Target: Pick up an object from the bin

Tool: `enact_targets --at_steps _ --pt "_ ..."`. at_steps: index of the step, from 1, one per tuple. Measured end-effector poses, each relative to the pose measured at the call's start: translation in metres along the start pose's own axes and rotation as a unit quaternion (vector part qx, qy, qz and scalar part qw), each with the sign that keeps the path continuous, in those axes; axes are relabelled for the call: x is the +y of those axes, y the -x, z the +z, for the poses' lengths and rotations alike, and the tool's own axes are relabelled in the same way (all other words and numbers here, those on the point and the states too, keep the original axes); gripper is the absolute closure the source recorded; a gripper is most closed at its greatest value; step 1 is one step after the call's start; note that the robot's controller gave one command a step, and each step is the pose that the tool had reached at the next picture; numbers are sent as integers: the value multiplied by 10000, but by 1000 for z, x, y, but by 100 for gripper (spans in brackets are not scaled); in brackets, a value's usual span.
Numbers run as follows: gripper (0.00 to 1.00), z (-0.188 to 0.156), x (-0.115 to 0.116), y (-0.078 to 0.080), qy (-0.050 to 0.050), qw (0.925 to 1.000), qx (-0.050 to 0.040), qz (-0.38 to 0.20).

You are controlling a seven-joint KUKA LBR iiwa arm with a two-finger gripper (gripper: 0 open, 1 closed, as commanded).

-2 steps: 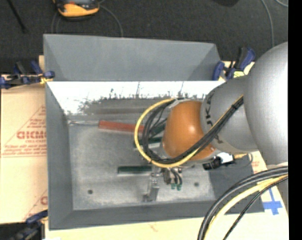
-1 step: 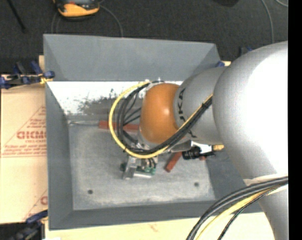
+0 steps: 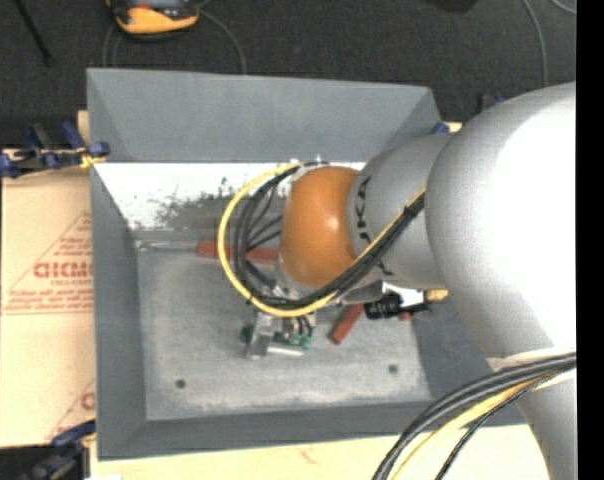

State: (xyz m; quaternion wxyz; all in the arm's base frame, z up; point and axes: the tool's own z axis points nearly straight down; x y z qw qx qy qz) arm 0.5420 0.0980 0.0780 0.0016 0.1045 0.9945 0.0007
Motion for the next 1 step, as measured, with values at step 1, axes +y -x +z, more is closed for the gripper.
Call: enact_targets --at_steps 1 --pt "100 -150 -24 -53 -4 9998 0 -223"
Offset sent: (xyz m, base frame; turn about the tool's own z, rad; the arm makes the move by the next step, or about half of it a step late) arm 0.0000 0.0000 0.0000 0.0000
